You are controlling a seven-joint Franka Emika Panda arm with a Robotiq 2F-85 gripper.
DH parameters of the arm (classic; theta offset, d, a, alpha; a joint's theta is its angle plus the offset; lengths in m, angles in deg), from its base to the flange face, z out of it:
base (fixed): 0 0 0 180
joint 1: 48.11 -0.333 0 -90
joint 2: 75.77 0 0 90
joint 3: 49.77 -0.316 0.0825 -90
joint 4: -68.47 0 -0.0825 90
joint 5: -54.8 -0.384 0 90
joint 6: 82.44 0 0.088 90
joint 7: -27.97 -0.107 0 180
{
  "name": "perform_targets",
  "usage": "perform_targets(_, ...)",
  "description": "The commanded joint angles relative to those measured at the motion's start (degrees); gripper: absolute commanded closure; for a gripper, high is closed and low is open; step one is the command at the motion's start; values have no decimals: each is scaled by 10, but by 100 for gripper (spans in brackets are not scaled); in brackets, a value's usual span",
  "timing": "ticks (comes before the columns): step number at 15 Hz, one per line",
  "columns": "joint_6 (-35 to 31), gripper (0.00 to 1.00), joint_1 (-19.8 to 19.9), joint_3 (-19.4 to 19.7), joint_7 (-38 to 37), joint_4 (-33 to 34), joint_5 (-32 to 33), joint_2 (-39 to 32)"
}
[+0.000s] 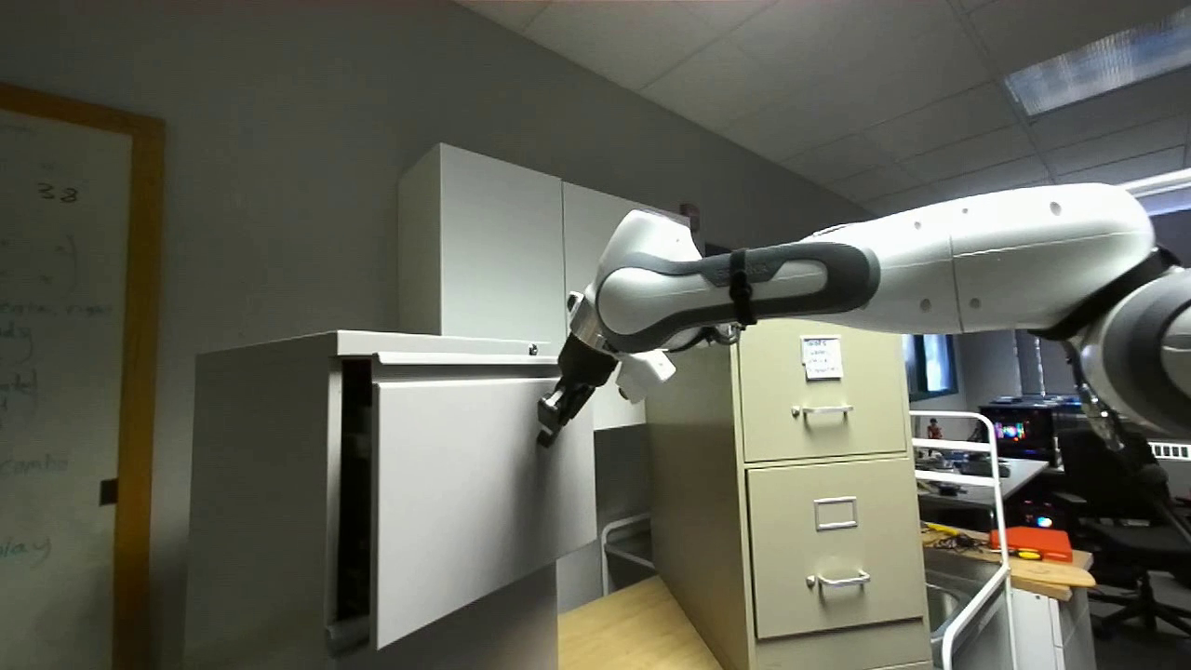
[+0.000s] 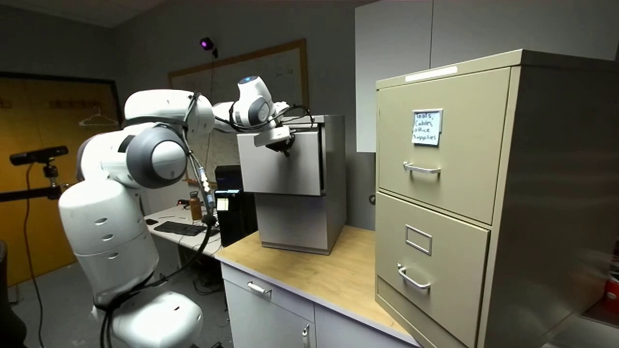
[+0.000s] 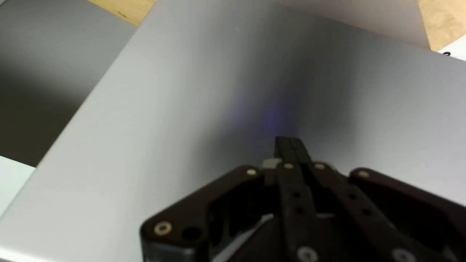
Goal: Close the upper file cabinet drawer
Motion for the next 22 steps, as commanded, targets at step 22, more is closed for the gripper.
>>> perform_targets(22,227,100,-8,-32,-1,472,9,-318)
